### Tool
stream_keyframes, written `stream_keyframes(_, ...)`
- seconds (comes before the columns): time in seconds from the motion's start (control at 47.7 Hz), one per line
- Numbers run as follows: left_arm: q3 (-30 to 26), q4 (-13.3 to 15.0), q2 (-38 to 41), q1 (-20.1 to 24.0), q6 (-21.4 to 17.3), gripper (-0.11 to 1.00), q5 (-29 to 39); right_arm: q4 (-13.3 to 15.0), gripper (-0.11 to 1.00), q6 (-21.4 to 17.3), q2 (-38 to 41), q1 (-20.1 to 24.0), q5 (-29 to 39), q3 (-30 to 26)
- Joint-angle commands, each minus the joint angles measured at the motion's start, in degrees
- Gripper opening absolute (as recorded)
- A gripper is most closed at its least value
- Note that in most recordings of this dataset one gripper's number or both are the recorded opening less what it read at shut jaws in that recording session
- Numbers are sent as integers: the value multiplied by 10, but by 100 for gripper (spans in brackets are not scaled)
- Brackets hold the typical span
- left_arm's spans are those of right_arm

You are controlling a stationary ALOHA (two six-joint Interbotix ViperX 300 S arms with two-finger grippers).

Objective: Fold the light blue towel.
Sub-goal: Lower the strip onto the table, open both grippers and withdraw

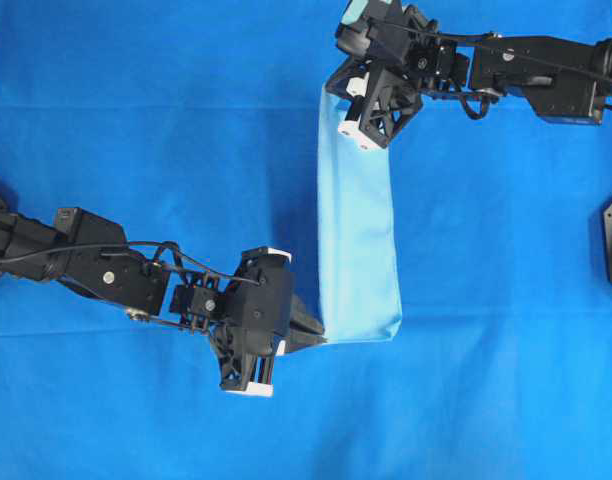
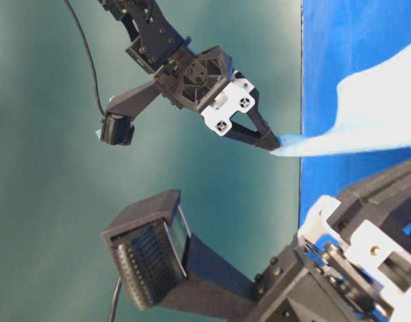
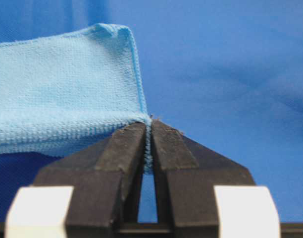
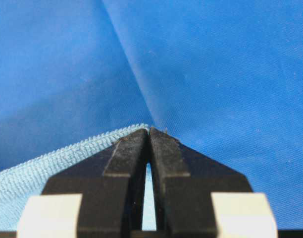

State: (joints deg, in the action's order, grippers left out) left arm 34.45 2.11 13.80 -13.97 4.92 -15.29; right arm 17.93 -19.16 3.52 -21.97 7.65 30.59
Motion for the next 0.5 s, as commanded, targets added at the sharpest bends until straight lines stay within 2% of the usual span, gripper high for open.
stream_keyframes(0.0, -4, -1, -18, -2, 0, 14, -3, 5, 3, 1, -8, -6, -5, -6)
stream_keyframes(0.042, -4, -1, -18, -2, 0, 15, -4, 7, 7, 1, -8, -6, -5, -6)
stream_keyframes(0.084, -4, -1, -18, -2, 0, 22, -3, 9, 19, 1, -8, -6, -5, -5)
stream_keyframes(0.189, -2, -2, -21, -2, 0, 52, 1, 12, 50, 1, -8, -6, -3, -4)
stream_keyframes(0.252, -1, -1, -25, -2, 3, 70, 11, 16, 63, 1, -9, -6, 0, -3)
stream_keyframes(0.273, -1, -1, -28, -2, 3, 76, 18, 17, 65, 1, -10, -6, 1, -2)
stream_keyframes(0.356, 0, -1, -45, -2, 4, 96, 55, 18, 60, 1, -13, -6, 1, 1)
stream_keyframes(0.398, 0, -1, -57, -2, 4, 98, 76, 18, 60, 0, -15, -6, 2, 3)
stream_keyframes(0.482, 3, -1, -86, -2, 4, 96, 128, 18, 62, -1, -22, -6, 8, 9)
